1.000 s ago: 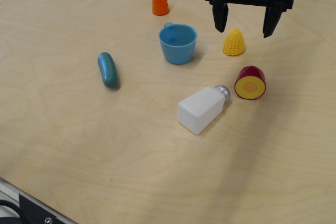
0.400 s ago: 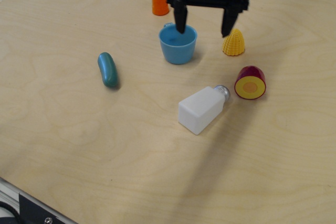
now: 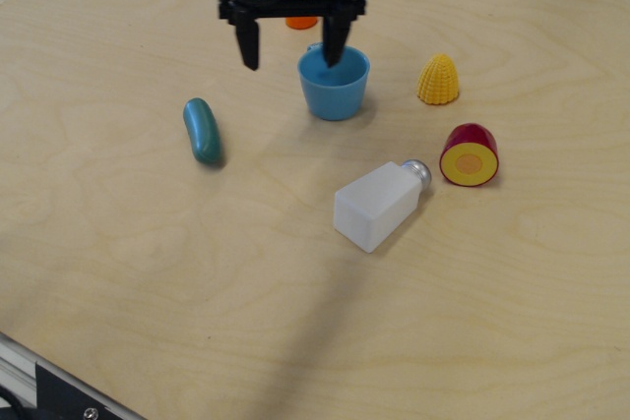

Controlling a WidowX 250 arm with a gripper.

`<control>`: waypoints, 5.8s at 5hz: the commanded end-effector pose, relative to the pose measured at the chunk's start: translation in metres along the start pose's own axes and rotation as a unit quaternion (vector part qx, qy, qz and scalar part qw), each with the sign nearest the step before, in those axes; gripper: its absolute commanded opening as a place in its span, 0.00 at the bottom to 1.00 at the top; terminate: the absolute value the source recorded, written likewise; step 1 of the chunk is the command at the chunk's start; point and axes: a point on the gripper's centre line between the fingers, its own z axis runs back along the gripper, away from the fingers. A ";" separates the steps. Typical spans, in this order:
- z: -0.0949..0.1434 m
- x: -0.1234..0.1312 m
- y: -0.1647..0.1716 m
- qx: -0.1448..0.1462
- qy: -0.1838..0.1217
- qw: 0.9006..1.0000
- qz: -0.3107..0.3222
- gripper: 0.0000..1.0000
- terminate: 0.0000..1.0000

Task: Put cucumber in cup

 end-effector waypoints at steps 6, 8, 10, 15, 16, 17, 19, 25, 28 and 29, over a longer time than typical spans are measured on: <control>-0.061 0.014 0.071 -0.027 -0.021 0.992 0.118 1.00 0.00; -0.069 0.016 0.070 -0.017 -0.011 0.993 0.117 1.00 0.00; -0.073 0.016 0.070 -0.015 -0.014 0.993 0.114 0.00 0.00; 0.025 0.051 0.012 -0.034 -0.106 0.990 0.083 0.00 0.00; 0.029 0.056 -0.010 -0.041 -0.127 0.990 0.053 0.00 0.00; 0.029 0.058 -0.030 -0.041 -0.150 0.988 0.020 0.00 0.00; 0.017 0.059 -0.046 -0.057 -0.180 0.982 -0.010 0.00 0.00; -0.001 0.050 -0.055 -0.048 -0.179 0.983 -0.018 1.00 0.00; 0.020 0.045 -0.053 -0.054 -0.188 0.981 -0.011 1.00 0.00; 0.031 0.043 -0.051 -0.058 -0.174 0.983 -0.006 1.00 0.00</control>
